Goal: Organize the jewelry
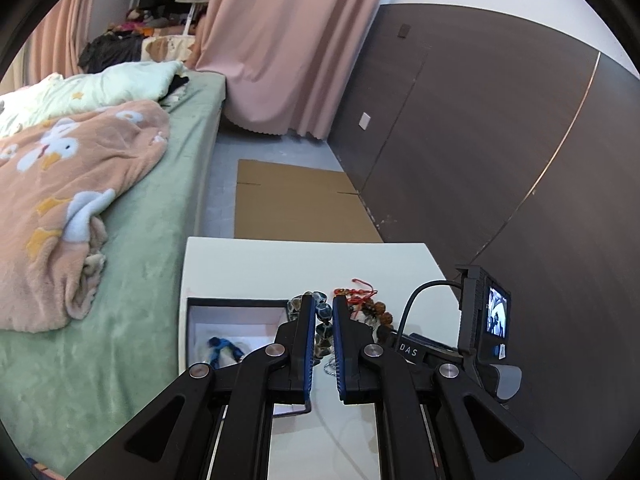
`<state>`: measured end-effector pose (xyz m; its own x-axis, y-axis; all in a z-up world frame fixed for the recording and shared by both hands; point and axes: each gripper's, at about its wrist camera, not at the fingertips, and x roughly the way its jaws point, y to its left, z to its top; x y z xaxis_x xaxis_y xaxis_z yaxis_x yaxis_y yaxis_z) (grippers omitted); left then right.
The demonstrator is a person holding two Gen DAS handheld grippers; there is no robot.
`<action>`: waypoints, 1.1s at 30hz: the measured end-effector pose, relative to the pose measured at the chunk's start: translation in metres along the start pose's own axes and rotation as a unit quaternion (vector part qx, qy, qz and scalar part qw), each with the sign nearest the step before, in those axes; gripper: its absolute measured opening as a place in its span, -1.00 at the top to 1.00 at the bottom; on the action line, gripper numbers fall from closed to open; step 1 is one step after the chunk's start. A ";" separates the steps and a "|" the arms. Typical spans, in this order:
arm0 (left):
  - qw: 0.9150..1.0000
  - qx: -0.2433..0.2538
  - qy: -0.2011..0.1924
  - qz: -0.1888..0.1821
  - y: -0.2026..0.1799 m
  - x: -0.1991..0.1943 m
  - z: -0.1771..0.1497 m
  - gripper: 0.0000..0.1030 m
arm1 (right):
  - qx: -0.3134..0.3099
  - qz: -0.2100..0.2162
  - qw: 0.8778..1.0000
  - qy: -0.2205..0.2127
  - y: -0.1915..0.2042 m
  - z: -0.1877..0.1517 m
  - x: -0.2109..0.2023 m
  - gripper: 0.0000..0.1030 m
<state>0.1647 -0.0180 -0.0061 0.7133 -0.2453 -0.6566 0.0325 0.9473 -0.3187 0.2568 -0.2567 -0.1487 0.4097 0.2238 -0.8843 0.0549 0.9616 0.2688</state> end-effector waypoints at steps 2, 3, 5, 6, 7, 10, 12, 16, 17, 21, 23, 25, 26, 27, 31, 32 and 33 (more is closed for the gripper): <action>1.000 0.000 -0.001 0.002 0.001 -0.004 -0.002 0.83 | -0.011 -0.013 1.000 -0.005 0.000 -0.001 -0.001 -0.02; 1.000 0.001 -0.001 0.002 0.001 -0.005 -0.002 0.83 | -0.019 -0.020 1.000 -0.008 0.000 -0.002 -0.002 0.02; 1.000 0.001 -0.001 0.003 0.002 -0.008 -0.003 0.83 | -0.022 0.002 1.000 -0.006 -0.001 -0.003 -0.002 0.60; 1.000 0.002 -0.001 0.004 0.002 -0.009 -0.004 0.83 | -0.010 0.047 0.999 0.007 -0.005 -0.003 -0.002 0.63; 1.000 0.003 -0.001 0.006 0.002 -0.011 -0.004 0.83 | -0.004 0.055 0.998 0.014 -0.007 -0.003 -0.002 0.63; 1.000 0.004 0.000 0.010 0.005 -0.013 -0.006 0.83 | 0.009 0.068 0.998 0.011 -0.016 -0.005 -0.009 0.63; 1.000 0.004 0.001 0.014 0.007 -0.013 -0.007 0.83 | 0.028 0.102 0.994 0.012 -0.027 -0.005 -0.017 0.63; 1.000 -0.002 0.010 0.019 0.012 -0.008 -0.009 0.83 | 0.039 0.148 0.988 -0.005 -0.039 -0.002 -0.037 0.63; 1.000 -0.003 0.012 0.021 0.013 -0.006 -0.009 0.83 | 0.042 0.159 0.986 -0.009 -0.042 -0.002 -0.043 0.63; 0.999 -0.007 0.024 0.027 0.016 0.002 -0.011 0.83 | 0.054 0.196 0.979 -0.019 -0.050 0.002 -0.058 0.63; 0.999 -0.019 0.034 0.035 0.019 0.008 -0.012 0.83 | 0.056 0.214 0.975 -0.023 -0.045 0.004 -0.063 0.63; 0.998 -0.032 0.042 0.039 0.023 0.012 -0.012 0.83 | 0.056 0.231 0.971 -0.027 -0.042 0.003 -0.069 0.63; 0.997 -0.040 0.048 0.041 0.026 0.015 -0.012 0.83 | 0.053 0.246 0.967 -0.029 -0.039 0.002 -0.072 0.63; 0.997 -0.046 0.052 0.042 0.028 0.017 -0.012 0.83 | 0.050 0.260 0.964 -0.030 -0.038 0.002 -0.075 0.63; 0.995 -0.068 0.067 0.041 0.034 0.022 -0.014 0.82 | 0.037 0.291 0.955 -0.042 -0.021 0.002 -0.083 0.63; 0.994 -0.072 0.070 0.039 0.035 0.023 -0.015 0.82 | 0.034 0.299 0.953 -0.045 -0.018 0.002 -0.086 0.63; 0.994 -0.073 0.073 0.038 0.035 0.024 -0.015 0.82 | 0.031 0.310 0.949 -0.049 -0.014 0.001 -0.089 0.63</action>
<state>0.1720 0.0066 -0.0434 0.6001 -0.2115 -0.7715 -0.1267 0.9271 -0.3528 0.2206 -0.2907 -0.0733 0.4634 0.7248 -0.5098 -0.1727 0.6382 0.7503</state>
